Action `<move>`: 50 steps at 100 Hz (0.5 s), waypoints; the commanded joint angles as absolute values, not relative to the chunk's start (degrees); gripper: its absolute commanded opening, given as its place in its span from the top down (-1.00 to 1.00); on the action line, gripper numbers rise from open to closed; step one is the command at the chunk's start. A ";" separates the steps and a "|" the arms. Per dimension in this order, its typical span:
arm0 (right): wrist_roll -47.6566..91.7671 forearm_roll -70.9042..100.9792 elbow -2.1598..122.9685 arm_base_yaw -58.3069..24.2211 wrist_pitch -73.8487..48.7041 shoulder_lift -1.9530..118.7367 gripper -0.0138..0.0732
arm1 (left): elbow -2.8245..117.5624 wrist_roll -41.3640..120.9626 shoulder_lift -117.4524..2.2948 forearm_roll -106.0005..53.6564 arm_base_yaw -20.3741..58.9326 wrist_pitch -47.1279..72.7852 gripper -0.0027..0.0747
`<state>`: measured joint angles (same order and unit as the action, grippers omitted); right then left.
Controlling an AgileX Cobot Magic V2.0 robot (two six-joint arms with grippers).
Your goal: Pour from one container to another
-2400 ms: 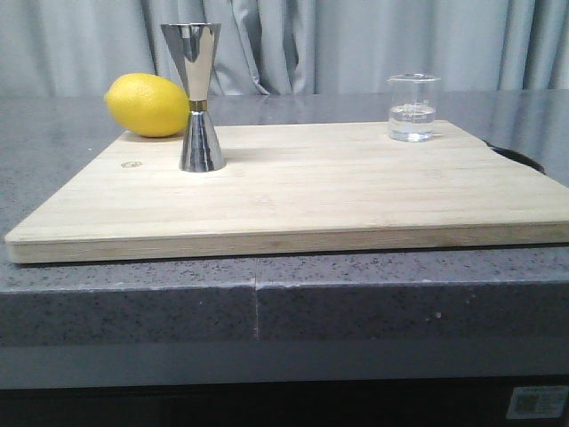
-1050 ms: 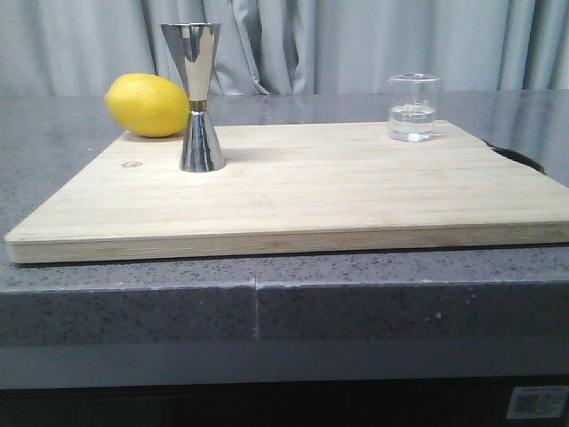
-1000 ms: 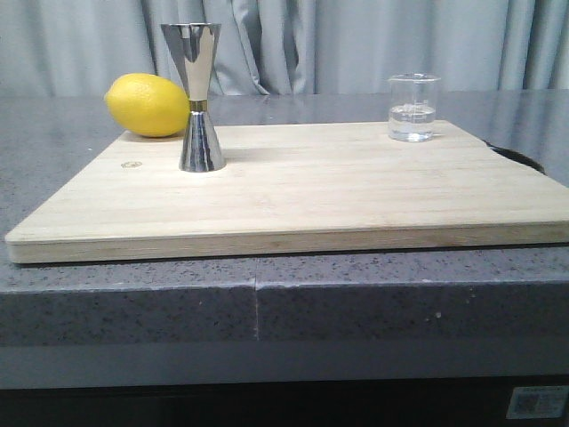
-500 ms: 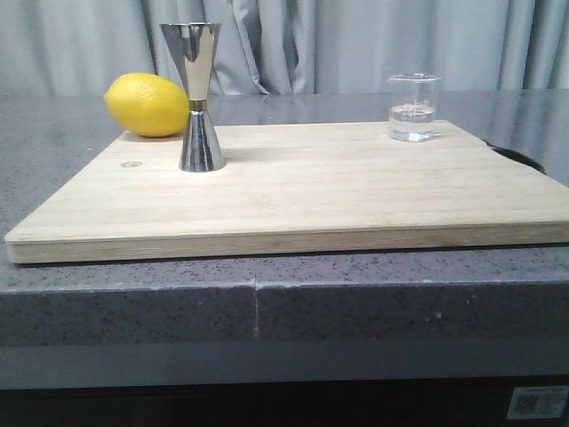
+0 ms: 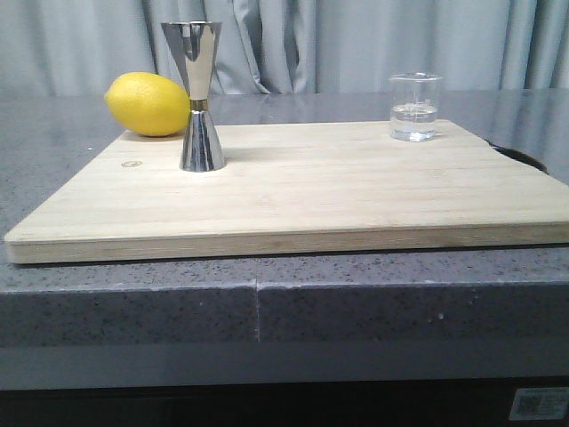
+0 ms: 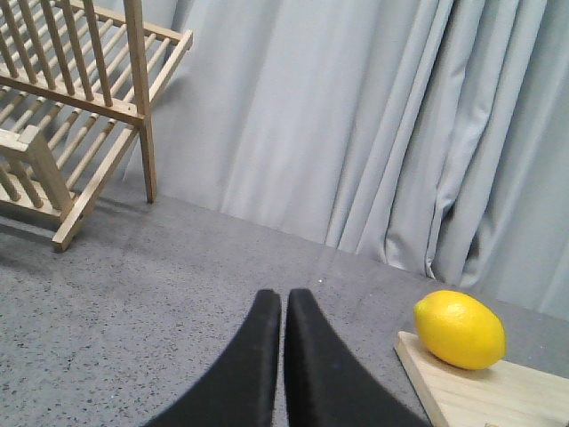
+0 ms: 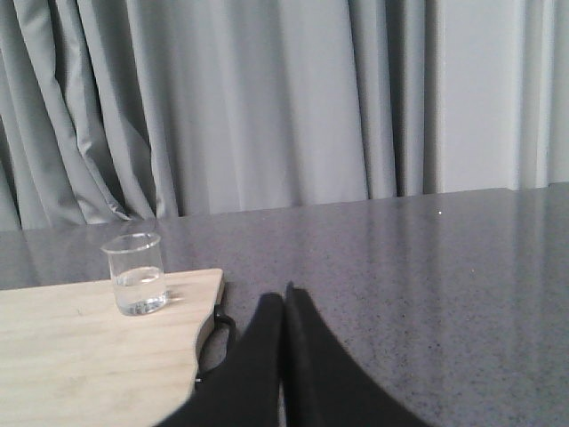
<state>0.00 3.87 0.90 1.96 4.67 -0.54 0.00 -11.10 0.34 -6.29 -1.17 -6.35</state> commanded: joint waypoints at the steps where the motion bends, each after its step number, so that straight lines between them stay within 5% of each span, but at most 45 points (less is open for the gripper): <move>1: 0.00 4.08 4.95 2.22 7.54 -1.59 0.84 | 2.82 -11.90 1.35 -5.45 -1.24 -9.97 0.98; 50: 0.00 3.98 31.66 2.22 -9.15 19.66 0.84 | 35.75 -5.97 -24.26 -3.98 -1.24 12.19 0.98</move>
